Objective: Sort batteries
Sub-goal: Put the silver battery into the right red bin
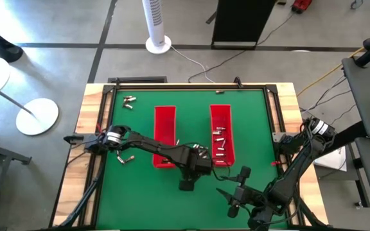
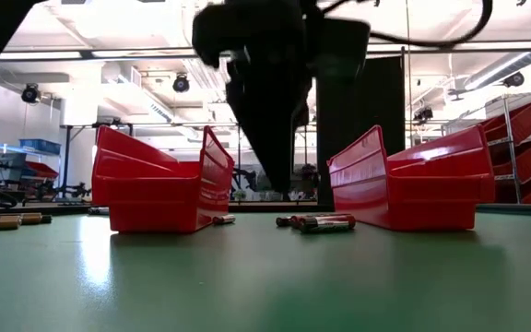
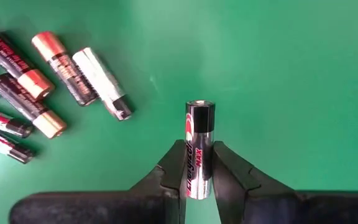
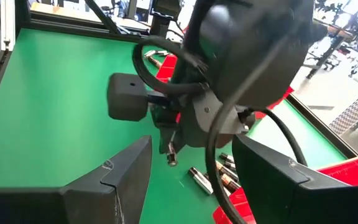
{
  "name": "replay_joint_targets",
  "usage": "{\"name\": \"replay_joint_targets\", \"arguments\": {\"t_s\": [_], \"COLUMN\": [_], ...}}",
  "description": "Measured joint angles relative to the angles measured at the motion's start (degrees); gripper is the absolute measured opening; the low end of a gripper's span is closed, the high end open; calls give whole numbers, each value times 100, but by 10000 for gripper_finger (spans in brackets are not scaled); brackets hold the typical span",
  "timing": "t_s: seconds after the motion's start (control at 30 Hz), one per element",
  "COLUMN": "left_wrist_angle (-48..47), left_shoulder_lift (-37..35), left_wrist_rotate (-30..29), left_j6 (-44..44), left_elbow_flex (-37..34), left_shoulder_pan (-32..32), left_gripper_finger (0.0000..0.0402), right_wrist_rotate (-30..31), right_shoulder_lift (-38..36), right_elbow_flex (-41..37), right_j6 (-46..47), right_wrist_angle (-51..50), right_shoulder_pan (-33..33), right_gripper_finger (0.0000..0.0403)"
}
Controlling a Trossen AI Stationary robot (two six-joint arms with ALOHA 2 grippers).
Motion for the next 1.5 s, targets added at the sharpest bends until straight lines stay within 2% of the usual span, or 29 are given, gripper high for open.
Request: {"name": "replay_joint_targets", "arguments": {"t_s": [0.57, 1.0, 1.5], "left_wrist_angle": [248, 1002, 1177], "left_shoulder_lift": [28, 28, 70], "left_wrist_rotate": [-18, -22, 16], "left_j6": [-1641, -1918, -1753], "left_elbow_flex": [1, -399, -654], "left_shoulder_pan": [-761, -830, -913], "left_gripper_finger": [36, 36, 36], "right_wrist_rotate": [-149, -203, -184], "right_shoulder_lift": [0, -2, -1], "right_elbow_flex": [-1, 5, 5], "right_j6": [0, -6, -48], "right_wrist_angle": [29, 3, 2], "right_shoulder_pan": [4, 4, 2], "right_gripper_finger": [215, 216, 216]}}
